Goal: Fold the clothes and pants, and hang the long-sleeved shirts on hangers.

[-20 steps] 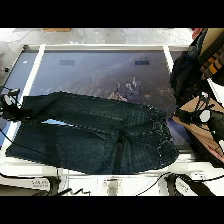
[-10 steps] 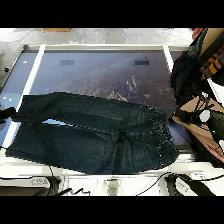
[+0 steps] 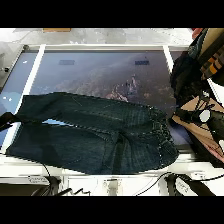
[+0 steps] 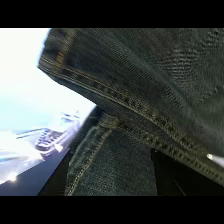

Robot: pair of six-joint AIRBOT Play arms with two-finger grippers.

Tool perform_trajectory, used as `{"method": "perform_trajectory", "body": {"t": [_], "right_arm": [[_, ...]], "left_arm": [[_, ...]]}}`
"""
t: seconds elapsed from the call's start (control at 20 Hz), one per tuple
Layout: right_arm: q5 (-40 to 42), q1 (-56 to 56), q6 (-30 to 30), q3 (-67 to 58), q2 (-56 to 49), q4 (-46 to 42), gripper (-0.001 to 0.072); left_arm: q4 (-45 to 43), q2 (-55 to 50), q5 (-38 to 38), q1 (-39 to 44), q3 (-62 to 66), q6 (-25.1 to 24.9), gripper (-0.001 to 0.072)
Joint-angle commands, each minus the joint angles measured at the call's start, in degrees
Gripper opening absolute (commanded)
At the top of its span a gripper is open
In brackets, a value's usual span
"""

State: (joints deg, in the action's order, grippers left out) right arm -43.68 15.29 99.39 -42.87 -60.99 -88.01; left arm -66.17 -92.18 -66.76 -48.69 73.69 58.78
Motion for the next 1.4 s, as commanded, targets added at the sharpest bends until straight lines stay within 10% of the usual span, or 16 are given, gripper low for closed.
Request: {"method": "perform_trajectory", "body": {"t": [0.0,0.4,0.55,0.7,1.35], "right_arm": [[0.0,0.0,0.1,0.0,0.0,2.2,0.0026],[0.0,0.0,0.1,0.0,0.0,7.2,0.0026],[0.0,0.0,0.1,0.0,0.0,7.5,0.0026],[0.1,0.0,0.1,0.0,0.0,8.5,0.0026],[0.2,0.0,-0.1,0.0,0.0,8.3,0.0026]], "left_arm": [[1.5,-2.5,-3.7,-0.4,-0.1,-8.3,0.0583],[1.6,-6.3,-2.3,-0.1,-0.2,-16.9,0.0579],[1.7,-7.9,-2.1,1.5,-0.2,-17.6,0.0384],[1.7,-8.1,-0.7,3.4,-0.2,-17.9,0.0022],[1.0,-0.1,15.2,3.5,1.2,-11.1,0.0018]]}}
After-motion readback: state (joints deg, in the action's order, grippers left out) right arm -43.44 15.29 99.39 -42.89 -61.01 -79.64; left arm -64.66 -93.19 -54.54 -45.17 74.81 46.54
